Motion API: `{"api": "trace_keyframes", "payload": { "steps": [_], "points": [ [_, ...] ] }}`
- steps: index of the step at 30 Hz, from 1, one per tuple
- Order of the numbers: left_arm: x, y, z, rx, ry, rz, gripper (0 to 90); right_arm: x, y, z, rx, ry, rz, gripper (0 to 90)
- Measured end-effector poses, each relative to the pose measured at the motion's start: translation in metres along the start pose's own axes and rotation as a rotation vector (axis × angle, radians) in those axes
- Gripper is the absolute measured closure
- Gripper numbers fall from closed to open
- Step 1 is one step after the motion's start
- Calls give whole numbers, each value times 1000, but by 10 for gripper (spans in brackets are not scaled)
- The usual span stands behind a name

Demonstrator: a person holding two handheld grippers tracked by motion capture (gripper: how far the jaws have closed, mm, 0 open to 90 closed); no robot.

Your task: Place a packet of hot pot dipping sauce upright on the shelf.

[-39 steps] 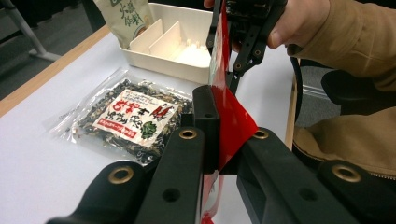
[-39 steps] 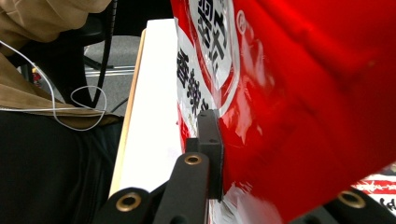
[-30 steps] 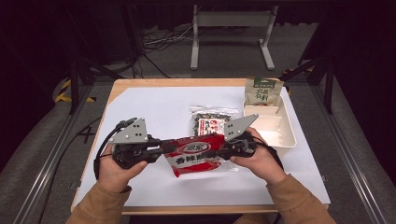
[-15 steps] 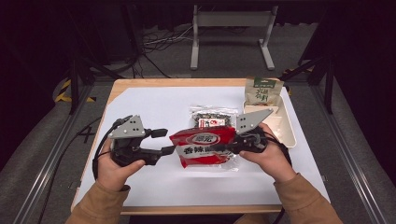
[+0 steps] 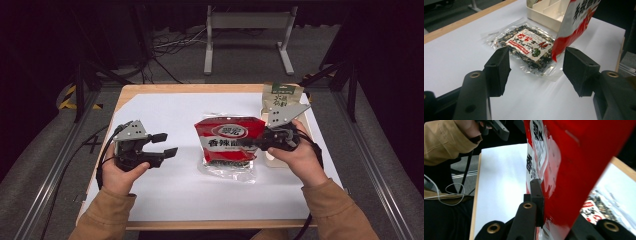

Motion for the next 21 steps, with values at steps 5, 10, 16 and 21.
{"api": "trace_keyframes", "payload": {
  "steps": [5,10,16,21],
  "points": [
    [-10,-10,-5,-10,11,21,370,9,5,8,12,-38,6,897],
    [-18,-16,-7,-1,19,45,361,23,9,19,23,-76,-1,897],
    [-24,-22,-9,-5,24,58,357,36,12,29,33,-108,-4,897],
    [-27,-28,-12,-21,28,63,333,47,13,40,38,-138,-11,897]
  ]
}}
Point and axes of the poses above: each handheld gripper's, and its own axes: z roughly backward along the jaws, y roughly out of its top, x roughly to its right, the point moved 10 cm from there along -z, roughly forward along the jaws, and after that the axes turned 4 degrees about -z, right-handed, at the moved point
